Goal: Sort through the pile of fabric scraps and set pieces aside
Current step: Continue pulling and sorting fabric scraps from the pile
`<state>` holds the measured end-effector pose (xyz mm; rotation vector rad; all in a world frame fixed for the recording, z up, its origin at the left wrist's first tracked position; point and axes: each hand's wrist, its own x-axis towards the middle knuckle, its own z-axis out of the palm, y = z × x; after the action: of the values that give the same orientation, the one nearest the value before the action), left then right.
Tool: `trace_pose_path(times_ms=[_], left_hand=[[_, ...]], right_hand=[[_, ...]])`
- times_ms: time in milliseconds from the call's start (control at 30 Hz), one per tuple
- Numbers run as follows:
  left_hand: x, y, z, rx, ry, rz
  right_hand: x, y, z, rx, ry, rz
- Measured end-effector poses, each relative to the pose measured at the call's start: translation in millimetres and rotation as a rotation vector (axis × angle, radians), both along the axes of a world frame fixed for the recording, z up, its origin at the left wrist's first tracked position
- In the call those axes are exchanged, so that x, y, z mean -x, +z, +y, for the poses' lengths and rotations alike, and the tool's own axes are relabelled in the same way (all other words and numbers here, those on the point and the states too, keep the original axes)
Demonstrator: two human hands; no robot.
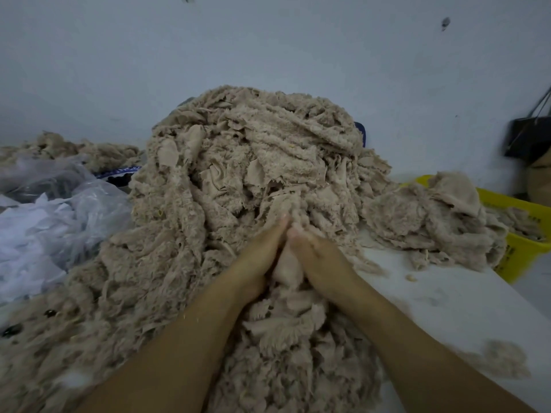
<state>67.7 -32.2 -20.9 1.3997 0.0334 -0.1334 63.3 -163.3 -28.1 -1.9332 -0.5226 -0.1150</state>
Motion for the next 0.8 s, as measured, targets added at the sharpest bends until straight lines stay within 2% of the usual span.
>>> trace_pose_path(times_ms=[100, 200, 267, 333, 433, 500, 567, 667, 733, 800], left_hand=[[0.3, 3.3, 6.0, 0.167, -0.020, 0.150], [-3.0, 5.8, 9.6, 0.341, 0.000, 0.202], [-3.5, 6.9, 8.3, 0.371, 0.022, 0.222], [-2.4, 7.7, 3.6, 0.311, 0.060, 0.182], [1.5, 6.9, -5.8, 0.002, 0.076, -0.039], [5.8, 5.2, -12.3, -0.210, 0.010, -0.158], [7.1, 1.4, -15.5, -0.328, -0.074, -0.225], [8.8, -1.1, -12.2, -0.402, -0.147, -0.292], [8.0, -2.2, -9.2, -0.399, -0.115, -0.278], [5.3, -2.8, -8.6, -0.370, 0.020, -0.220]], right_hand=[[5.9, -4.2, 10.0, 0.050, 0.098, -0.010], [3.3, -3.8, 6.3, -0.024, 0.042, 0.016], [0.2, -4.4, 3.7, -0.043, -0.021, 0.024], [-4.0, -6.4, 2.6, -0.172, -0.130, 0.104], [-11.1, -5.8, -1.7, -0.339, -0.256, 0.274], [-14.1, -4.2, -5.1, -0.376, -0.244, 0.365], [-14.8, -1.7, -7.7, -0.474, -0.160, 0.472], [-14.4, -1.1, -8.7, -0.472, -0.017, 0.511], [-13.6, 0.9, -9.0, -0.463, -0.077, 0.449], [-12.5, 2.1, -7.3, -0.501, -0.138, 0.365]])
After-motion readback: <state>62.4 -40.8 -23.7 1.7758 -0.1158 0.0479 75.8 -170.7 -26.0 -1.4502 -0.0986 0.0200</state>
